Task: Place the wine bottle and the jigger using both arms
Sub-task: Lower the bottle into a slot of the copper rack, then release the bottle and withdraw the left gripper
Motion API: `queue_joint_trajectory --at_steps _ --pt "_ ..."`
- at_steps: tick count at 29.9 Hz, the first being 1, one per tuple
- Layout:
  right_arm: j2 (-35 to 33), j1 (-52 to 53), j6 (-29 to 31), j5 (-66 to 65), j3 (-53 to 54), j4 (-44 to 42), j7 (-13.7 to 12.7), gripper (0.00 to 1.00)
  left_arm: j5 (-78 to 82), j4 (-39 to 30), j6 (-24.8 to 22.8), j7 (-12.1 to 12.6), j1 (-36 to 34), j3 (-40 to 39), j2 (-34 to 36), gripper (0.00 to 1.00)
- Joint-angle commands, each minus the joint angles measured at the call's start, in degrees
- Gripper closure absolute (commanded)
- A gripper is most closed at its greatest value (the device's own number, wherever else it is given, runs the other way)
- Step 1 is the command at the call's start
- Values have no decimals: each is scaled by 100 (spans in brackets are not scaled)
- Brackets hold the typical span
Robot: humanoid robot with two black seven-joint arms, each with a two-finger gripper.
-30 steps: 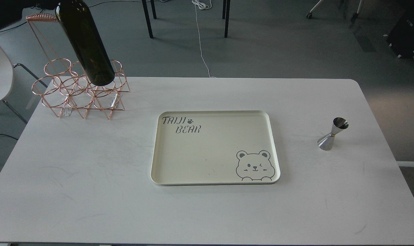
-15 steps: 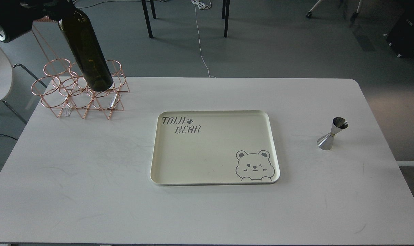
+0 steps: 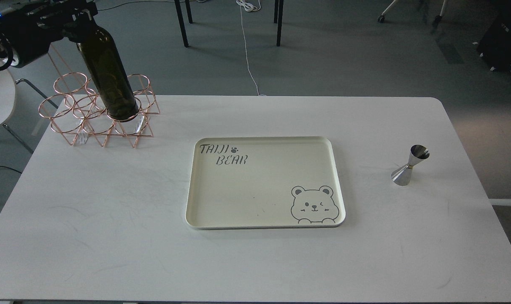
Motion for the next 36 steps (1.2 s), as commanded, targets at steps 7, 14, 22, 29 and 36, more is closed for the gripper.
queue_joint_trajectory --at_steps 7,14,22,29,36 --pt "0 -1 0 0 0 -9 0 3 -21 6 -7 8 65 233 -91 77" --pt "0 -1 0 0 0 -9 0 3 -258 14 10 17 83 383 -161 67" --pt "-9 -18 0 0 0 -9 0 3 -311 6 72 35 285 383 -161 35" --pt "-17 -18 0 0 0 0 0 3 -494 6 194 17 250 278 -143 10" --pt "-26 -27 17 0 53 9 0 2 -2918 14 450 8 109 128 277 2"
